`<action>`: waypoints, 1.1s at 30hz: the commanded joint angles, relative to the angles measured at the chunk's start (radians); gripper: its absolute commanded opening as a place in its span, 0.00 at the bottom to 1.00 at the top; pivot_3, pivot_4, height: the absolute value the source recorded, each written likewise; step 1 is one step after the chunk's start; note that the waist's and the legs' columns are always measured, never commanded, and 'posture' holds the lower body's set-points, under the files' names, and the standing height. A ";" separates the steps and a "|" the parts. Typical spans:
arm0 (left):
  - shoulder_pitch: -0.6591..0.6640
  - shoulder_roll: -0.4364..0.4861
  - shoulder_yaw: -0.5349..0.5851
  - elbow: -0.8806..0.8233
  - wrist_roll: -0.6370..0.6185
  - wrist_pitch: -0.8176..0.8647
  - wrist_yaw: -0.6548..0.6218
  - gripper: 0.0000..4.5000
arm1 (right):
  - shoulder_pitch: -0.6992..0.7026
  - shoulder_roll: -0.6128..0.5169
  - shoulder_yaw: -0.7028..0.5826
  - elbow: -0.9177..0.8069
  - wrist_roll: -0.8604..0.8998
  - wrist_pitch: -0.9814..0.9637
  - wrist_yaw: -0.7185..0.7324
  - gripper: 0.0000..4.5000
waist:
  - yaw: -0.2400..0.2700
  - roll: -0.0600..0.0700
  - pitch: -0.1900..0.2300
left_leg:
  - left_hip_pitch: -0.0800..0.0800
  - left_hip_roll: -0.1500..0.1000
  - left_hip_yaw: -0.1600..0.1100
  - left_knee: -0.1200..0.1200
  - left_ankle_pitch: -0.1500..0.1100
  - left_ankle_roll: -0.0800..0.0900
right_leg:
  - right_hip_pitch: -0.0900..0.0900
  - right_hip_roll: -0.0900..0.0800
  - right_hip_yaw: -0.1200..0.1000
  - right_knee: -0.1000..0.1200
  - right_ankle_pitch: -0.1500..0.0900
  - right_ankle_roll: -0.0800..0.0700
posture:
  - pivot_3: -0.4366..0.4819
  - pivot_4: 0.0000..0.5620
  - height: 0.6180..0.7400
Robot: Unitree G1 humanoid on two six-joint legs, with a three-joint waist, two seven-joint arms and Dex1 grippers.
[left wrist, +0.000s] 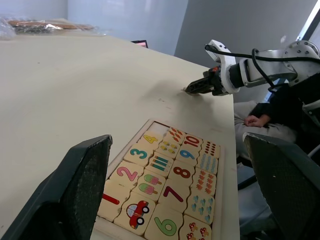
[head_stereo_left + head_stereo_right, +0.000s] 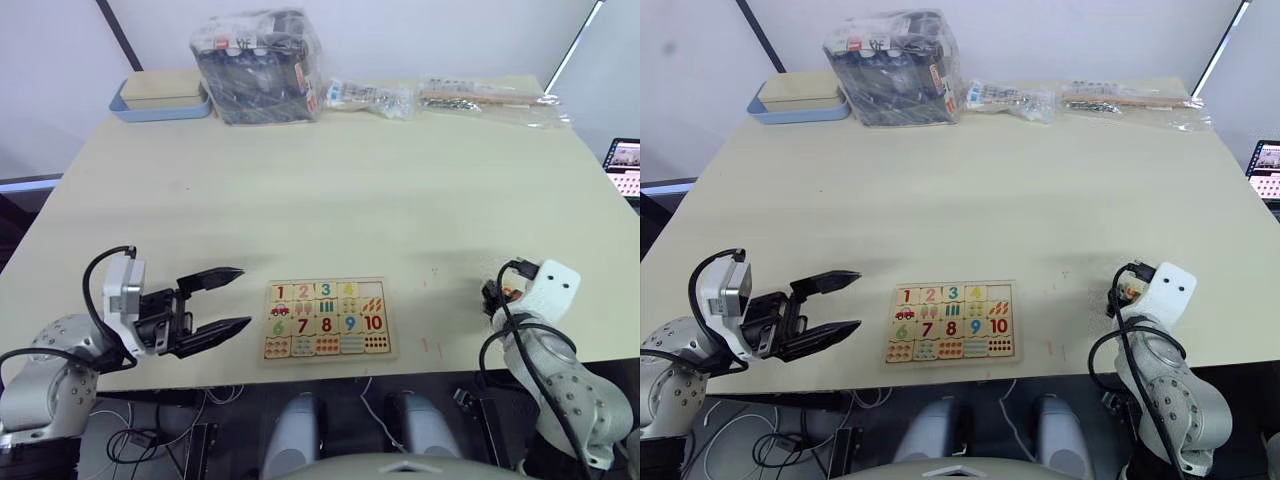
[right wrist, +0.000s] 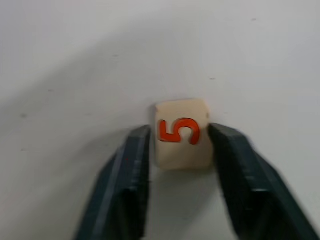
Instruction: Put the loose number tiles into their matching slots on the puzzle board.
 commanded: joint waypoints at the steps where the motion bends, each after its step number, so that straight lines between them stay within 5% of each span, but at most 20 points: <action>1: 0.009 0.000 0.023 -0.046 -0.025 0.007 0.017 1.00 | 0.006 0.078 -0.041 -0.023 0.089 0.024 0.034 0.95 | 0.000 0.000 0.000 | 0.000 0.000 0.000 0.000 0.000 0.000 | 0.000 0.000 0.000 0.000 0.000 0.000 | 0.48 0.27 1.00; 12: -0.019 -0.024 -0.021 -0.034 -0.021 0.008 0.024 1.00 | -0.045 -0.373 -0.239 -0.079 0.527 0.242 0.250 0.98 | 0.003 0.003 0.002 | -0.001 -0.001 0.000 0.000 0.000 0.000 | 0.000 0.000 0.000 0.000 0.000 0.000 | 0.48 0.27 1.00; 19: -0.026 -0.040 -0.042 -0.047 -0.024 0.012 0.038 1.00 | -0.069 -0.887 -0.164 0.088 0.545 0.198 0.742 0.98 | 0.005 0.001 0.002 | -0.001 -0.001 0.001 0.000 0.000 0.001 | 0.001 0.000 0.002 -0.001 0.000 0.000 | 0.48 0.27 1.00; 22: -0.020 -0.045 -0.041 -0.057 -0.029 0.015 0.044 1.00 | -0.019 -1.129 -0.039 0.167 0.339 -0.057 1.133 0.98 | 0.006 0.001 0.002 | -0.001 -0.001 0.001 0.000 -0.001 0.001 | 0.000 0.000 0.002 -0.002 0.000 0.000 | 0.48 0.27 1.00; 26: -0.013 -0.048 -0.038 -0.069 -0.034 0.019 0.047 1.00 | -0.006 -1.251 0.062 0.309 0.179 -0.308 1.444 0.98 | 0.007 -0.003 0.003 | -0.002 -0.001 0.001 0.001 -0.001 0.002 | 0.001 0.001 0.002 -0.002 -0.001 0.002 | 0.48 0.27 1.00; 28: -0.009 -0.048 -0.034 -0.073 -0.037 0.020 0.045 1.00 | -0.063 -1.323 0.197 0.443 -0.011 -0.589 1.664 0.98 | 0.006 -0.003 0.003 | -0.001 -0.001 0.002 0.002 -0.001 0.002 | 0.001 0.000 0.002 -0.002 -0.001 0.003 | 0.48 0.27 1.00; 33: -0.007 -0.048 -0.032 -0.087 -0.040 0.024 0.044 1.00 | -0.321 -1.293 0.440 0.790 -0.297 -1.074 1.994 0.98 | 0.002 -0.001 0.005 | -0.001 -0.001 0.003 0.002 -0.001 0.002 | 0.001 0.001 0.003 -0.001 -0.002 0.005 | 0.48 0.27 1.00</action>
